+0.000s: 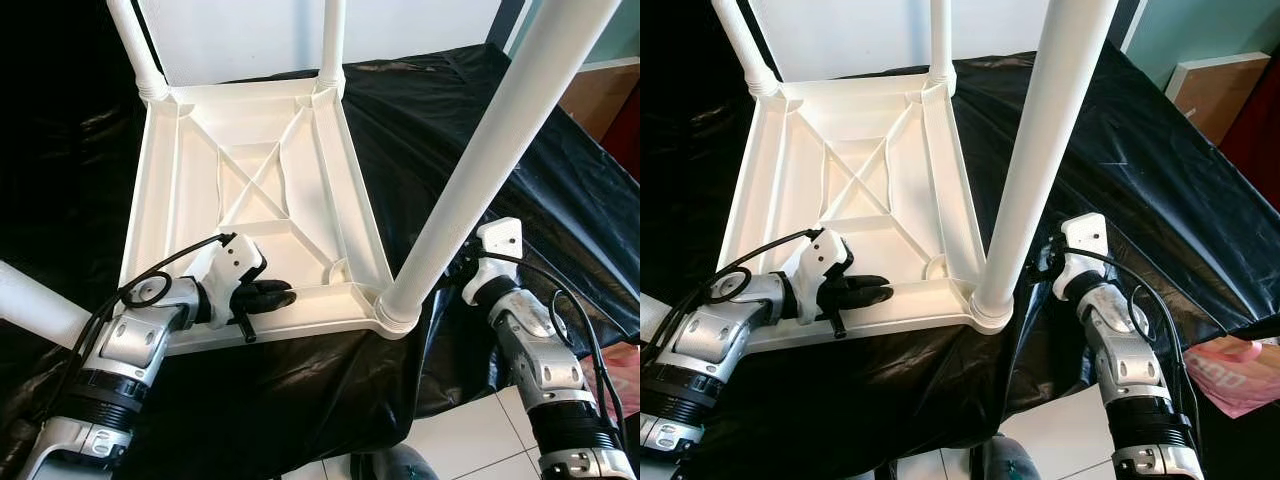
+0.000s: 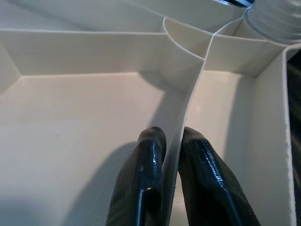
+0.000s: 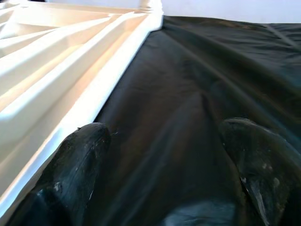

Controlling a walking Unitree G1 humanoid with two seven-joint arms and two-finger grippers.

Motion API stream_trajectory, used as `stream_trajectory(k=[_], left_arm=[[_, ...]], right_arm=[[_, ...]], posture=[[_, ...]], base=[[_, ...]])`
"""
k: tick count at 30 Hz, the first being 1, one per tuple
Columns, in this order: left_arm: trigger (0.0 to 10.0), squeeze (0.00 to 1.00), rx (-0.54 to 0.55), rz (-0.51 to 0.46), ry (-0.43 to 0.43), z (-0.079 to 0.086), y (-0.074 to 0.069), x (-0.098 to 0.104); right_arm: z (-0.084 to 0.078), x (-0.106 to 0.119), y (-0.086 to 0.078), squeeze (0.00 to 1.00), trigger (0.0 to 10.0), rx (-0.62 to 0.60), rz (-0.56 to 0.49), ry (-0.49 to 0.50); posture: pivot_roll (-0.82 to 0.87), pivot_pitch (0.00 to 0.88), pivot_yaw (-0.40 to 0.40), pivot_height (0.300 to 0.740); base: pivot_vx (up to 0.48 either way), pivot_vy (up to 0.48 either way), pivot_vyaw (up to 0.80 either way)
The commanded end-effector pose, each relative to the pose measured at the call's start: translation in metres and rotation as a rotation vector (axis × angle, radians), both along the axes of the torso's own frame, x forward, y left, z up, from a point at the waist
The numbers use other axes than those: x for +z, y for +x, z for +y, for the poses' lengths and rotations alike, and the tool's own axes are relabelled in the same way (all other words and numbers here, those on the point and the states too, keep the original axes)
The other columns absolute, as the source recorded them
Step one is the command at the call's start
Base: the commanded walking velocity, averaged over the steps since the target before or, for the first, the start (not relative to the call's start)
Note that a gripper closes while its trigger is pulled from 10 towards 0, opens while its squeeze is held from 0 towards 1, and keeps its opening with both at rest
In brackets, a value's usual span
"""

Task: Building children table

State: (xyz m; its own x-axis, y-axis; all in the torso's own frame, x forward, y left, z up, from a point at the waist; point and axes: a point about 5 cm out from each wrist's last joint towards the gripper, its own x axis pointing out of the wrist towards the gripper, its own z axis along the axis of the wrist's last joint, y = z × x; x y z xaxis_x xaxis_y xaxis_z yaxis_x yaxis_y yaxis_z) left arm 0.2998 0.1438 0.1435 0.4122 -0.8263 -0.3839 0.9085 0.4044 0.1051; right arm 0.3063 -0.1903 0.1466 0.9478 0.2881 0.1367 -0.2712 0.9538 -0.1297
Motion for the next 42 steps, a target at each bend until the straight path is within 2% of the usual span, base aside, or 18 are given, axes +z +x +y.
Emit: stream_trajectory(k=[1,6,7,8,9,11,16,17,26,28,29,30,32,34,35,37,42], left_arm=[[10.0,0.00,0.276,-0.095,0.000,0.006,0.012,-0.005],[10.0,0.00,0.323,-0.125,-0.017,-0.001,0.018,-0.005],[10.0,0.91,0.330,-0.117,-0.030,-0.003,0.019,-0.005],[10.0,0.91,0.330,-0.117,-0.030,-0.003,0.019,-0.005],[10.0,1.00,0.326,-0.109,-0.047,-0.005,0.018,-0.005],[10.0,1.00,0.283,-0.103,-0.047,-0.005,0.014,-0.005],[10.0,0.98,0.254,-0.102,-0.047,-0.005,0.011,-0.005],[10.0,0.00,0.233,-0.107,-0.048,-0.006,0.009,-0.004],[10.0,0.00,0.219,-0.124,-0.099,-0.006,0.007,0.001],[10.0,0.00,0.213,-0.166,-0.183,-0.008,0.003,0.012],[10.0,0.00,0.213,-0.166,-0.183,-0.008,0.003,0.012],[10.0,0.00,0.214,-0.186,-0.227,-0.009,0.001,0.018],[10.0,0.00,0.214,-0.186,-0.227,-0.009,0.001,0.018],[10.0,0.00,0.215,-0.200,-0.296,-0.009,-0.003,0.027],[10.0,0.00,0.215,-0.200,-0.296,-0.009,-0.003,0.027],[10.0,0.00,0.216,-0.219,-0.312,-0.009,-0.007,0.030],[10.0,0.00,0.226,-0.221,-0.303,-0.008,-0.007,0.029]], right_arm=[[-0.005,-0.003,0.000,0.00,10.0,-0.030,0.005,-0.007],[-0.011,-0.003,0.002,0.00,10.0,-0.077,0.000,0.000],[-0.012,-0.003,0.001,0.00,10.0,-0.085,-0.001,0.001],[-0.012,-0.003,0.001,0.00,10.0,-0.085,-0.001,0.001],[-0.013,-0.003,0.000,0.00,10.0,-0.089,0.000,0.003],[-0.014,-0.005,-0.002,0.00,10.0,-0.095,0.004,0.007],[-0.015,-0.006,-0.004,0.00,10.0,-0.099,0.006,0.008],[-0.017,-0.007,-0.006,0.00,10.0,-0.104,0.011,0.011],[-0.022,-0.010,-0.014,0.00,10.0,-0.097,0.024,0.014],[-0.029,-0.008,-0.030,0.00,10.0,-0.051,0.033,0.009],[-0.029,-0.008,-0.030,0.00,10.0,-0.051,0.033,0.009],[-0.032,-0.006,-0.038,0.00,10.0,-0.016,0.039,0.010],[-0.032,-0.006,-0.038,0.00,10.0,-0.016,0.039,0.010],[-0.040,-0.002,-0.054,0.00,10.0,0.075,0.069,0.004],[-0.040,-0.002,-0.054,0.00,10.0,0.075,0.069,0.004],[-0.046,0.001,-0.064,0.00,10.0,0.129,0.085,0.008],[-0.050,0.005,-0.071,0.00,10.0,0.174,0.096,0.009]], posture=[[0.02,0.150,-0.037,0.740],[0.01,0.148,-0.034,0.740],[0.01,0.149,-0.033,0.740],[0.01,0.149,-0.033,0.740],[0.01,0.150,-0.033,0.740],[0.01,0.154,-0.031,0.740],[0.01,0.156,-0.031,0.740],[0.01,0.159,-0.032,0.740],[0.01,0.165,-0.033,0.740],[-0.01,0.172,-0.031,0.740],[-0.01,0.172,-0.031,0.740],[-0.01,0.172,-0.030,0.740],[-0.01,0.172,-0.030,0.740],[-0.01,0.177,-0.026,0.740],[-0.01,0.177,-0.026,0.740],[-0.01,0.178,-0.019,0.740],[-0.01,0.176,-0.013,0.740]], base=[[0.000,0.000,0.00],[0.000,0.000,0.00],[0.000,0.000,0.00],[0.000,0.000,0.00],[0.000,0.000,0.00],[0.000,0.000,0.00],[0.000,0.000,0.00],[0.000,0.000,0.00],[0.000,0.000,0.00],[0.000,0.000,0.00],[0.000,0.000,0.00],[0.000,0.000,0.00],[0.000,0.000,0.00],[0.000,0.000,0.00],[0.000,0.000,0.00],[0.000,0.000,0.00],[0.000,0.000,0.00]])
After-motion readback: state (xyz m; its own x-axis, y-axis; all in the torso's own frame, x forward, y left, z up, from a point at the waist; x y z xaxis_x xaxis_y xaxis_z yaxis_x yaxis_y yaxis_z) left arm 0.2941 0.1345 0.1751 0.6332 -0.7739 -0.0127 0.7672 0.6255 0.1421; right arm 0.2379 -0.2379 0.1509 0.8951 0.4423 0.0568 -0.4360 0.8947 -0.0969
